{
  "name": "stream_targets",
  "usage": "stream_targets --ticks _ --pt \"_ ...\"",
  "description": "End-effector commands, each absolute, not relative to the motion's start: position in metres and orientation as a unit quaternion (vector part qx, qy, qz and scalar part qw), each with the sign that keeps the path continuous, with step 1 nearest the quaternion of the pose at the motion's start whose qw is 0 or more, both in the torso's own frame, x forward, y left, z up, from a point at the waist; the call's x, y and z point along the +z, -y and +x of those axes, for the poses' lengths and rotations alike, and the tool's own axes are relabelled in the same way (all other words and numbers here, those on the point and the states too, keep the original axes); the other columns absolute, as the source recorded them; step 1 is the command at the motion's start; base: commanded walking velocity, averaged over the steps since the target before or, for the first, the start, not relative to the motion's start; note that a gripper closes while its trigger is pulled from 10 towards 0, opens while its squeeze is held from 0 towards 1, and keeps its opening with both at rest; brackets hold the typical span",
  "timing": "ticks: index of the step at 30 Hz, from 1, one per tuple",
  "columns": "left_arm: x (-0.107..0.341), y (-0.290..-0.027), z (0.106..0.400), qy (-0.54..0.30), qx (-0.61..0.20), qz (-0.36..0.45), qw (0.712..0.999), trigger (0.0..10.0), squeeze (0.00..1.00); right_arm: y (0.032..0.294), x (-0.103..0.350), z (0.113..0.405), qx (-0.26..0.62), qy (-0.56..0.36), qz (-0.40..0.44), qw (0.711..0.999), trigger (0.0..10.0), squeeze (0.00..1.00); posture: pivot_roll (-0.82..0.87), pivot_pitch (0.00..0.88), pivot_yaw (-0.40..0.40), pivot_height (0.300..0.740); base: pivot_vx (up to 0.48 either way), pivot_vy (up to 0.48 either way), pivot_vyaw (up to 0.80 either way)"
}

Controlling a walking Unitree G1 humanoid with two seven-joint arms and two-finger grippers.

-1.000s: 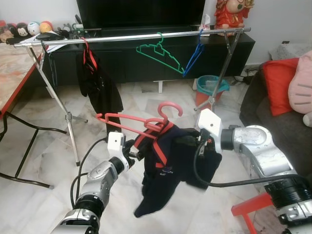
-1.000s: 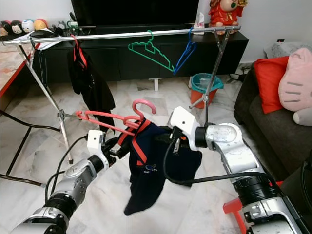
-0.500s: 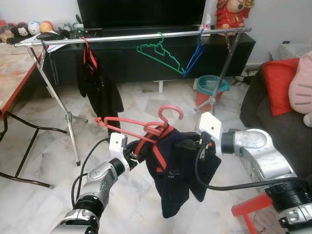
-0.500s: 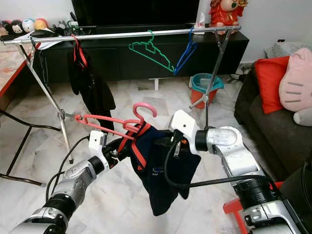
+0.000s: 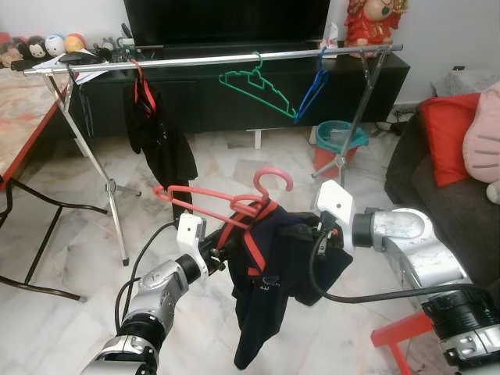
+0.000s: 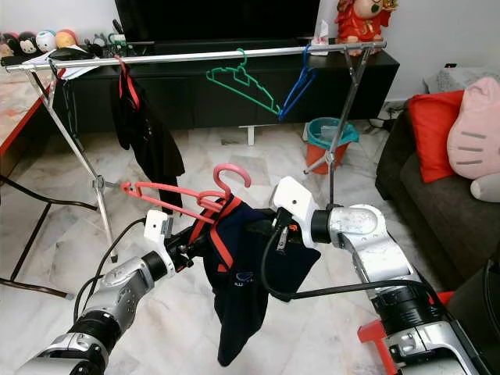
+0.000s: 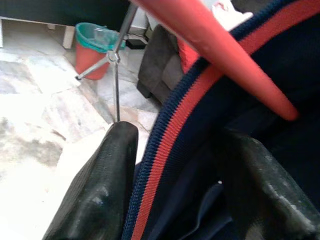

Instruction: Hang hanger

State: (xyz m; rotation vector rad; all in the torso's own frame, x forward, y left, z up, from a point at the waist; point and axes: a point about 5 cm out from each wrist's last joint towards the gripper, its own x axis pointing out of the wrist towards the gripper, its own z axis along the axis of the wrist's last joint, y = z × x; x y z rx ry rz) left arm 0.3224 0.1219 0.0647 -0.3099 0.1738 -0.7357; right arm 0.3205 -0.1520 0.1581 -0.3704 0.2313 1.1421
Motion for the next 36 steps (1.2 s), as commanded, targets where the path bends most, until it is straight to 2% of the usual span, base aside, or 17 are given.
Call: stream_targets --ticks 1,21,29,32,36 --pt "0.063 -0.122 0.319 -0.093 -0.375 -0.142 0.911 0.0 0.0 0.155 0.164 0.323 0.529 -0.093 -0.17 0.826 0.0 0.0 -0.01 0.0 0.033 0.74 0.0 0.0 0.0" --pt "0.059 -0.12 0.306 -0.116 -0.44 -0.136 0.88 0.0 0.0 0.156 0.159 0.327 0.517 -0.095 -0.161 0.835 0.0 0.0 0.0 0.0 0.039 0.74 0.0 0.0 0.0" --pt "0.058 -0.121 0.308 -0.12 -0.424 -0.123 0.889 0.0 0.0 0.155 0.161 0.328 0.51 -0.08 -0.163 0.841 0.0 0.0 0.0 0.0 0.043 0.74 0.0 0.0 0.0" --pt "0.057 -0.126 0.31 -0.12 -0.398 -0.108 0.903 0.0 0.0 0.156 0.167 0.33 0.504 -0.06 -0.149 0.849 0.0 0.0 0.0 0.0 0.045 0.74 0.0 0.0 0.0" --pt "0.055 -0.136 0.314 -0.124 -0.354 -0.079 0.924 0.0 0.0 0.163 0.171 0.324 0.526 -0.041 -0.154 0.836 0.0 0.0 0.0 0.0 0.045 0.74 0.0 0.0 0.0"
